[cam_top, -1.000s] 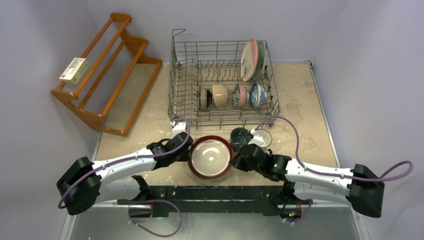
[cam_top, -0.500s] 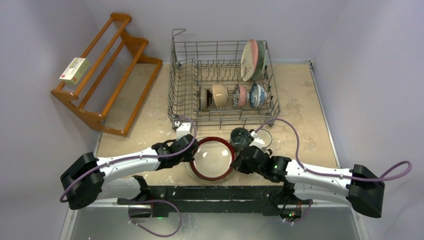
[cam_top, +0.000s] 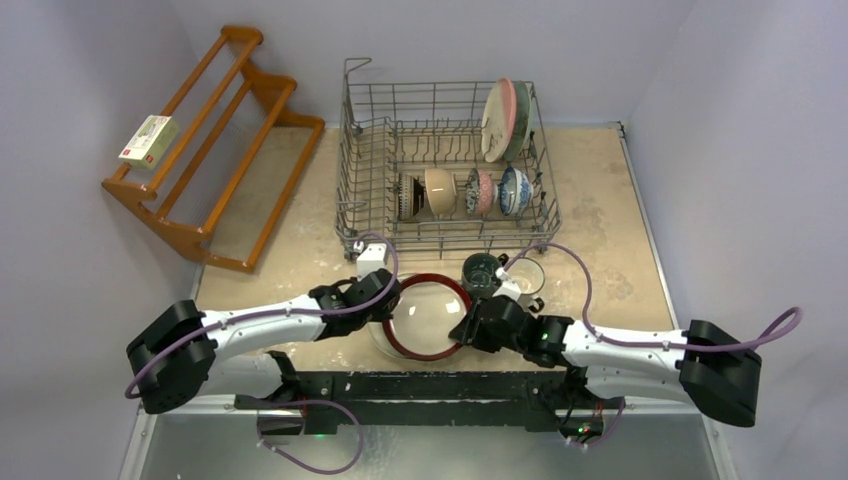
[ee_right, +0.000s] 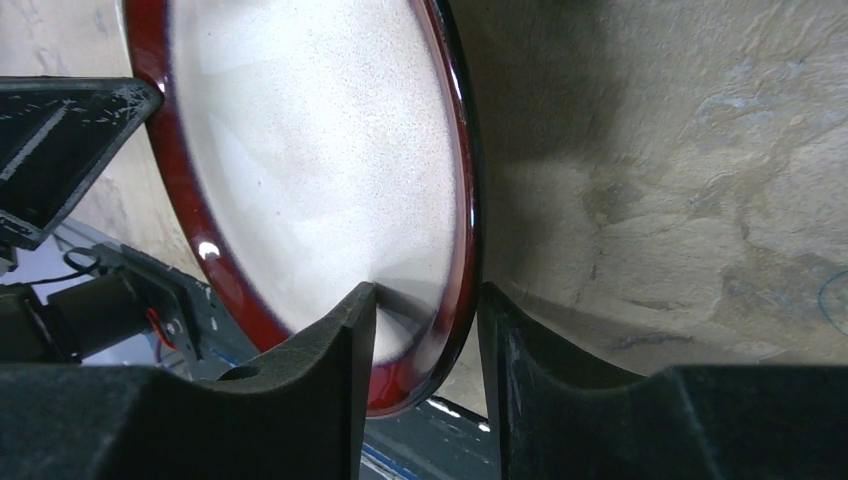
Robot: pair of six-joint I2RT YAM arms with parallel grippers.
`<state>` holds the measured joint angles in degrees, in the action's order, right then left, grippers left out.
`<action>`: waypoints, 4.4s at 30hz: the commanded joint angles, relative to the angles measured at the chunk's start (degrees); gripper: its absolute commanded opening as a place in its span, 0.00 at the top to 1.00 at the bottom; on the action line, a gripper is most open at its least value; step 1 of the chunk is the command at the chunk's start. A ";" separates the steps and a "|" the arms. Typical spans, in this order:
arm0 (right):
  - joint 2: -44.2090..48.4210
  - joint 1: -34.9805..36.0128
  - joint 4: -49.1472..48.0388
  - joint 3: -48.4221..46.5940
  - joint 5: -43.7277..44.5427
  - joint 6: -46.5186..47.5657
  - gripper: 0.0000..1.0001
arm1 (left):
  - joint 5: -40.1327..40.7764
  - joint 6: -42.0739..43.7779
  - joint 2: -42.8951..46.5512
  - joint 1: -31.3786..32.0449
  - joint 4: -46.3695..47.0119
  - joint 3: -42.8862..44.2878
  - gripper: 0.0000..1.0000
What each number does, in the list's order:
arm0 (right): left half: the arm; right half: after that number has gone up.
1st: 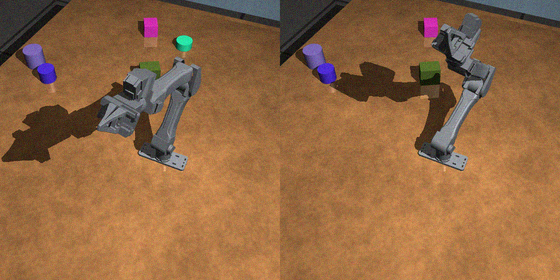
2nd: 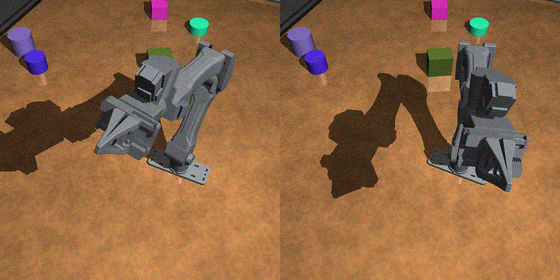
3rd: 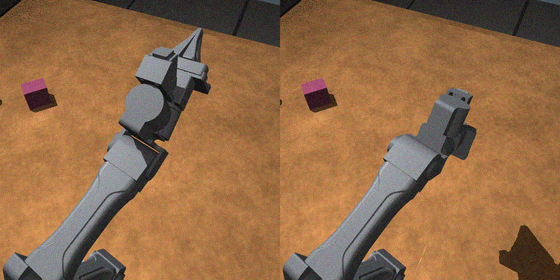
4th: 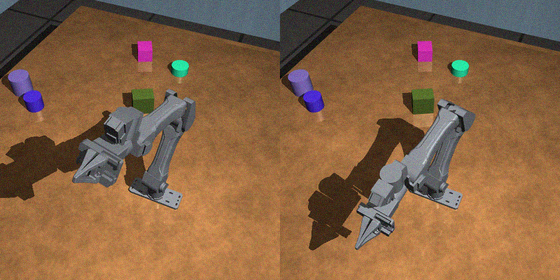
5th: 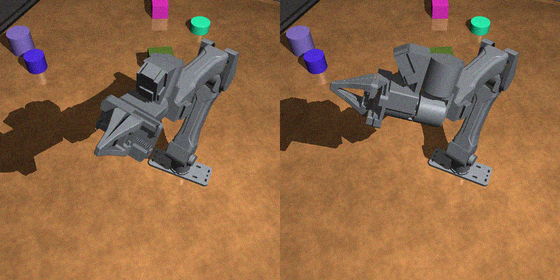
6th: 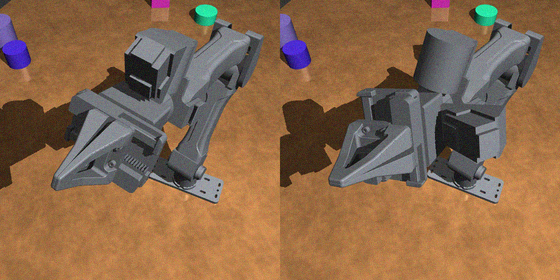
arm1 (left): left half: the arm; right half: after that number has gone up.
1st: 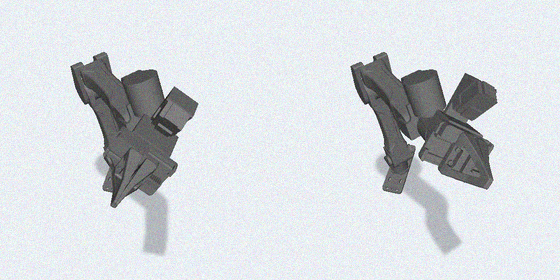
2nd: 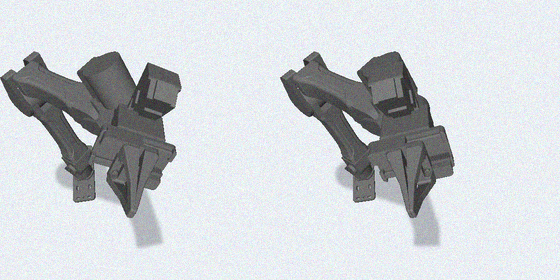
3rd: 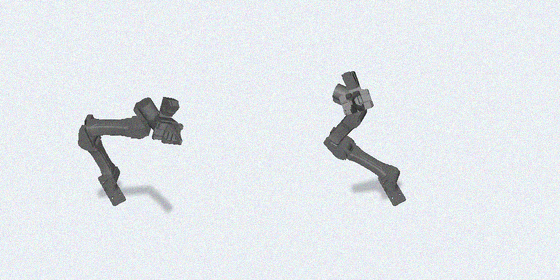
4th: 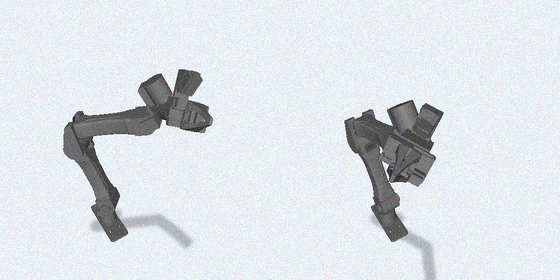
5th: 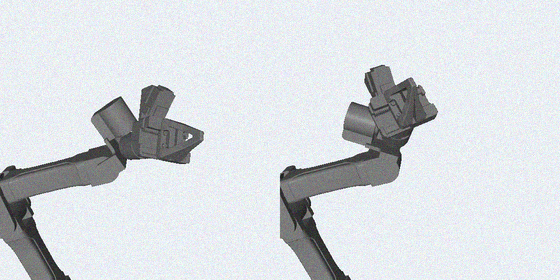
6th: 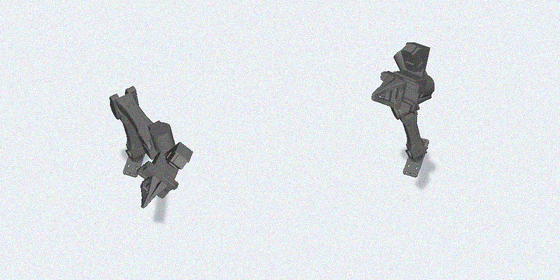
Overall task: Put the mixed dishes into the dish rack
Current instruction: Pick up the plate at the center of the board.
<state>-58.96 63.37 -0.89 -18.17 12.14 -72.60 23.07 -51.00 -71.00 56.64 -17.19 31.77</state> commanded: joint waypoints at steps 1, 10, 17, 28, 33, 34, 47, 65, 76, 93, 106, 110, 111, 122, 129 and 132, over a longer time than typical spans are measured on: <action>0.74 0.26 -3.42 2.89 -0.19 -3.64 0.57 | -5.74 -1.20 -4.88 1.34 -4.75 -4.16 1.00; 3.89 0.24 -5.61 6.03 0.71 -7.22 0.68 | -6.02 -2.23 -5.11 2.96 -4.49 -4.43 1.00; 5.31 0.26 -7.90 7.63 1.17 -8.74 1.00 | -6.43 -3.17 -3.54 3.86 -5.77 -4.44 1.00; 9.39 0.26 -7.56 5.87 1.78 -6.32 1.00 | -4.48 -4.37 2.25 4.00 -10.69 -1.81 1.00; 12.66 0.26 -5.26 3.97 2.76 -4.60 1.00 | -2.29 -3.85 5.27 4.00 -14.90 1.03 0.90; 13.28 0.26 -4.50 3.49 2.98 -4.37 1.00 | -2.23 -3.76 5.71 4.00 -15.37 1.55 0.85; 19.03 0.26 0.68 -0.25 3.75 -0.01 1.00 | 1.82 -0.32 13.15 3.76 -21.54 10.30 0.41; 25.60 0.25 3.59 -6.33 -0.44 2.51 1.00 | -28.09 9.68 18.85 -11.00 -7.27 4.88 0.33; 29.80 0.26 5.70 -9.98 -3.54 6.89 1.00 | -47.58 8.85 20.58 -21.67 -0.72 -1.39 0.35; 33.28 0.24 5.92 -8.90 -3.33 5.80 1.00 | -66.07 0.87 24.15 -25.88 16.21 -8.86 0.59; 36.68 0.26 6.06 -7.49 -3.69 4.12 1.00 | -69.36 -2.66 25.85 -25.97 23.70 -10.52 1.00; 36.95 0.26 6.51 -7.32 -3.50 4.27 1.00 | -69.57 -5.69 27.52 -26.06 27.47 -11.17 1.00; 37.01 0.26 6.63 -7.25 -3.25 4.22 1.00 | -69.56 -6.44 27.83 -26.11 28.38 -11.29 1.00; 38.92 0.26 9.95 -5.69 -0.18 2.16 0.85 | -70.49 -15.31 30.09 -27.65 39.60 -11.60 1.00; 39.93 0.26 11.12 -4.38 1.74 0.47 0.53 | -71.25 -17.95 29.73 -27.99 43.09 -10.87 1.00; 39.82 0.26 10.52 -3.62 1.95 -0.17 0.45 | -71.34 -18.26 29.87 -28.08 43.28 -10.47 1.00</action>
<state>-19.77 63.35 12.29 -22.92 11.64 -70.67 -45.41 -65.25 -42.41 28.88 15.14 18.85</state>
